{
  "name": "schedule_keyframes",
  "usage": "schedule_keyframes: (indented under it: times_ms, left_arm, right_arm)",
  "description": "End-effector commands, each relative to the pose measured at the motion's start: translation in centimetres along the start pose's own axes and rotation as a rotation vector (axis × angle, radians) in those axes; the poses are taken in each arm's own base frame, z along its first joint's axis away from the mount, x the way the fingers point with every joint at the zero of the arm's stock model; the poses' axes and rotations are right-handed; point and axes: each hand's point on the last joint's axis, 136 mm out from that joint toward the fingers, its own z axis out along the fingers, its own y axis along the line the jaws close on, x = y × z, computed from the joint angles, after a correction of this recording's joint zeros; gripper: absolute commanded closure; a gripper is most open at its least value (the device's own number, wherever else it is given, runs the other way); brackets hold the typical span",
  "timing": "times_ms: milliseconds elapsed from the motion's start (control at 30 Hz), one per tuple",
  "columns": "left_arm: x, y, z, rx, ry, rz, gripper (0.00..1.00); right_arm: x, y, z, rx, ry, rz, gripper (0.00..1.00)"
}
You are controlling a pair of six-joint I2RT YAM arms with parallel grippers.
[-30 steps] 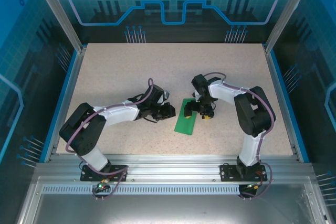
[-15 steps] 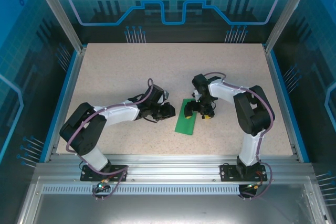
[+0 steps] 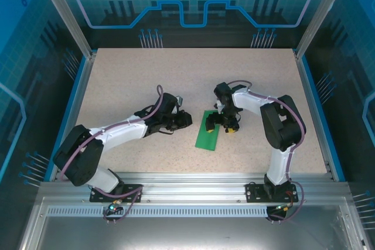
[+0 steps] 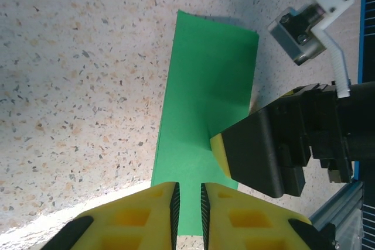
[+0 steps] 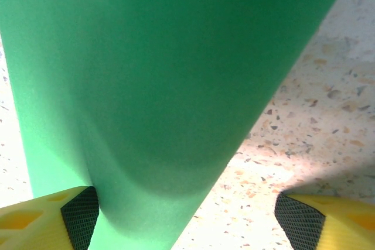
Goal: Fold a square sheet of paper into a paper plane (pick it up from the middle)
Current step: Hold the square sheet of paper at the center of the table.
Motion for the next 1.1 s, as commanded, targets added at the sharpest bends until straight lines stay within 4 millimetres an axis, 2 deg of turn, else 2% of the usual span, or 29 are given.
schedule_keyframes:
  times_ms: [0,200,333,767,1067]
  left_arm:
    - [-0.4,0.3,-0.7,-0.016,-0.038,0.017,0.78]
    - [-0.8,-0.4,-1.0,0.002,-0.047,0.031,0.78]
    - [-1.0,-0.7,-0.9,0.003,-0.044,0.04,0.78]
    - [-0.8,-0.5,-0.6,-0.001,-0.033,0.033,0.78]
    - [-0.3,-0.4,-0.4,0.006,-0.01,0.032,0.78]
  right_arm:
    - [1.1,-2.5,3.6,0.06,0.07,0.019,0.14]
    - [0.9,-1.6,1.1,0.04,0.021,0.002,0.14]
    - [0.8,-1.8,0.2,0.065,0.014,0.004,0.14]
    - [-0.2,-0.6,1.2,0.046,0.021,0.036,0.14]
    - [0.1,-0.6,2.0,0.077,0.052,-0.015,0.13]
